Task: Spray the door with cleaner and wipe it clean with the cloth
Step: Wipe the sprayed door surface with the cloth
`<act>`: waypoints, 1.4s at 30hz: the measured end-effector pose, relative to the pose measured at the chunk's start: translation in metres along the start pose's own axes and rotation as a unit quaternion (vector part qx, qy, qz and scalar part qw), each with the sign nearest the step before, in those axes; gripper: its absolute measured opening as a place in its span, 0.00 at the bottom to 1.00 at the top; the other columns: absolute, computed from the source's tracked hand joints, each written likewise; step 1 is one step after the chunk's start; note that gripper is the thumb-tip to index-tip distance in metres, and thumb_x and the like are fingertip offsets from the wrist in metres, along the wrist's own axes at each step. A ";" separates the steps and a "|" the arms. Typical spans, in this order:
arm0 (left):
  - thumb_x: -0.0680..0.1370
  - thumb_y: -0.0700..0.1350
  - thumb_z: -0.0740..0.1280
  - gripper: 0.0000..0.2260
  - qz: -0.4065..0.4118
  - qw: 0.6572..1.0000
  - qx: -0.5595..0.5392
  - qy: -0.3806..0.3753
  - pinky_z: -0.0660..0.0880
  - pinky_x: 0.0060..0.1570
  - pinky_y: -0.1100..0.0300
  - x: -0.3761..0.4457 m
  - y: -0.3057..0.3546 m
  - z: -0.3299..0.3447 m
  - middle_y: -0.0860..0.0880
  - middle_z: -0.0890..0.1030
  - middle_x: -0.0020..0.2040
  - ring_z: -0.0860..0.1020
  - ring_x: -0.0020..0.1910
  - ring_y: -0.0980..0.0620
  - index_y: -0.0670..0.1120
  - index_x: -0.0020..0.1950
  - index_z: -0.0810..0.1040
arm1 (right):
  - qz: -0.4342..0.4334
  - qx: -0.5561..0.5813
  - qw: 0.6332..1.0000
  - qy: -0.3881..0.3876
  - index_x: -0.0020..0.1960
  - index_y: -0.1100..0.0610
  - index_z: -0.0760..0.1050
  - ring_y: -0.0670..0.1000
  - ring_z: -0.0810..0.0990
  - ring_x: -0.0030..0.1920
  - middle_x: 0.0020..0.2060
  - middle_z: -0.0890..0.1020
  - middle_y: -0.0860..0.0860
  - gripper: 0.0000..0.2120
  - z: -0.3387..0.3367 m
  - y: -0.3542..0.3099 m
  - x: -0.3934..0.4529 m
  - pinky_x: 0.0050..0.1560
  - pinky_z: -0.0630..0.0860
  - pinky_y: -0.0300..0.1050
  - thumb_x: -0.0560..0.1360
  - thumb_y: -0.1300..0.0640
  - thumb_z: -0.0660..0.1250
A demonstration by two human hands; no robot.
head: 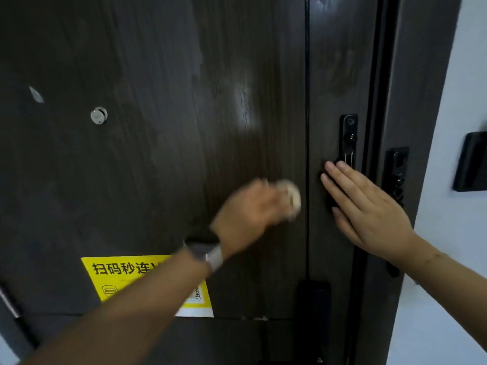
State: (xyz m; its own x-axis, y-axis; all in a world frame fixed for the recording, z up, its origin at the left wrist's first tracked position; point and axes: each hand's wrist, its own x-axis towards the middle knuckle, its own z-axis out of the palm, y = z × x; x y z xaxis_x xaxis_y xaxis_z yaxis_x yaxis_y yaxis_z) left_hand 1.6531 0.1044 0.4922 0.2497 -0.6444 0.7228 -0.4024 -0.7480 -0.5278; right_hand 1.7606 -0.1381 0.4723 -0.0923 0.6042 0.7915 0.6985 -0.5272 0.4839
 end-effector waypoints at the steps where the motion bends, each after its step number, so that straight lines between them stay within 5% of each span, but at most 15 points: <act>1: 0.77 0.38 0.68 0.07 -0.047 0.997 0.012 0.054 0.71 0.53 0.54 0.034 -0.019 -0.015 0.39 0.82 0.49 0.73 0.49 0.45 0.41 0.52 0.83 | 0.011 0.004 1.000 0.010 0.75 0.65 0.59 0.59 0.58 0.76 0.75 0.61 0.61 0.25 -0.002 -0.001 0.001 0.73 0.63 0.58 0.81 0.57 0.57; 4: 0.74 0.36 0.70 0.06 -0.155 0.975 0.049 0.150 0.66 0.48 0.64 0.106 -0.058 -0.049 0.41 0.80 0.46 0.70 0.47 0.49 0.40 0.50 0.84 | 0.082 -0.013 0.993 0.081 0.75 0.63 0.61 0.55 0.56 0.77 0.75 0.61 0.58 0.25 -0.012 -0.004 0.003 0.76 0.55 0.55 0.81 0.56 0.59; 6: 0.73 0.34 0.70 0.08 -0.175 0.971 0.040 0.159 0.67 0.48 0.62 0.106 -0.049 -0.038 0.41 0.80 0.47 0.69 0.47 0.49 0.40 0.51 0.84 | 0.125 -0.029 0.986 0.109 0.75 0.63 0.60 0.53 0.53 0.78 0.75 0.61 0.57 0.25 -0.016 -0.003 -0.002 0.77 0.51 0.53 0.81 0.54 0.59; 11: 0.75 0.36 0.67 0.09 -0.058 0.998 -0.011 0.005 0.70 0.56 0.54 0.000 0.044 0.037 0.40 0.83 0.51 0.72 0.49 0.47 0.41 0.52 0.85 | 0.201 0.015 0.977 0.070 0.75 0.64 0.59 0.55 0.51 0.78 0.76 0.57 0.59 0.27 -0.005 0.007 -0.040 0.77 0.54 0.55 0.80 0.53 0.58; 15: 0.81 0.37 0.62 0.11 0.018 0.998 -0.002 -0.062 0.69 0.59 0.56 -0.012 0.046 0.038 0.42 0.84 0.52 0.73 0.50 0.47 0.41 0.52 0.85 | 0.210 0.057 0.973 0.081 0.75 0.63 0.58 0.57 0.51 0.78 0.76 0.56 0.59 0.26 0.005 0.005 -0.046 0.76 0.56 0.58 0.80 0.55 0.58; 23: 0.74 0.36 0.71 0.05 -0.164 0.975 0.013 0.150 0.69 0.44 0.59 0.139 -0.025 -0.024 0.43 0.78 0.44 0.70 0.46 0.50 0.41 0.49 0.83 | 0.214 0.067 0.969 0.107 0.75 0.63 0.58 0.57 0.51 0.78 0.75 0.57 0.60 0.25 0.011 0.004 -0.045 0.77 0.53 0.55 0.80 0.56 0.56; 26: 0.73 0.36 0.68 0.06 -0.091 0.993 -0.003 0.078 0.66 0.43 0.57 0.098 0.021 0.015 0.44 0.76 0.45 0.67 0.43 0.48 0.38 0.48 0.82 | 0.209 0.074 0.969 0.106 0.75 0.63 0.58 0.57 0.50 0.78 0.75 0.57 0.59 0.25 0.010 0.005 -0.046 0.77 0.52 0.55 0.81 0.55 0.55; 30: 0.76 0.37 0.67 0.06 -0.004 0.993 -0.041 -0.109 0.76 0.40 0.52 -0.014 0.087 0.061 0.44 0.80 0.47 0.71 0.43 0.48 0.42 0.49 0.83 | 0.204 0.080 0.970 0.103 0.75 0.64 0.58 0.58 0.51 0.78 0.76 0.57 0.59 0.25 0.010 0.004 -0.047 0.76 0.53 0.57 0.81 0.55 0.55; 32: 0.80 0.38 0.63 0.08 0.007 0.989 -0.048 -0.142 0.77 0.40 0.52 -0.021 0.087 0.065 0.45 0.81 0.46 0.71 0.43 0.48 0.42 0.49 0.83 | 0.205 0.083 0.970 0.101 0.75 0.64 0.58 0.58 0.51 0.78 0.75 0.57 0.59 0.25 0.009 0.004 -0.046 0.76 0.54 0.58 0.81 0.55 0.55; 35: 0.78 0.40 0.67 0.06 -0.028 0.998 -0.027 -0.041 0.73 0.42 0.52 0.033 0.058 0.038 0.43 0.81 0.45 0.70 0.42 0.47 0.42 0.48 0.83 | 0.206 0.082 0.970 0.100 0.75 0.64 0.59 0.56 0.50 0.78 0.75 0.57 0.59 0.25 0.010 0.005 -0.046 0.76 0.54 0.58 0.80 0.56 0.56; 39: 0.74 0.36 0.71 0.06 -0.189 0.975 -0.001 0.114 0.66 0.46 0.66 0.105 0.007 -0.001 0.44 0.80 0.45 0.71 0.46 0.49 0.41 0.50 0.84 | 0.210 0.084 0.968 0.108 0.74 0.63 0.59 0.56 0.51 0.78 0.75 0.58 0.59 0.24 0.011 0.004 -0.047 0.76 0.55 0.58 0.80 0.58 0.56; 42: 0.72 0.34 0.71 0.06 -0.188 0.978 -0.021 0.092 0.68 0.45 0.61 0.080 0.037 0.025 0.43 0.80 0.44 0.70 0.44 0.48 0.40 0.49 0.83 | 0.207 0.095 0.968 0.108 0.74 0.64 0.60 0.56 0.50 0.78 0.75 0.58 0.59 0.23 0.010 0.005 -0.047 0.76 0.54 0.58 0.81 0.58 0.55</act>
State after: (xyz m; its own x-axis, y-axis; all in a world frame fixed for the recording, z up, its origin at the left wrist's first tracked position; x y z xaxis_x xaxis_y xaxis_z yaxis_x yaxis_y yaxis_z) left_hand 1.6800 0.0208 0.5194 0.2251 -0.2830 0.9323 -0.3502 -0.9164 -0.1936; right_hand 1.7754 -0.1632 0.4341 0.0917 0.2144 0.9724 0.8234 -0.5655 0.0470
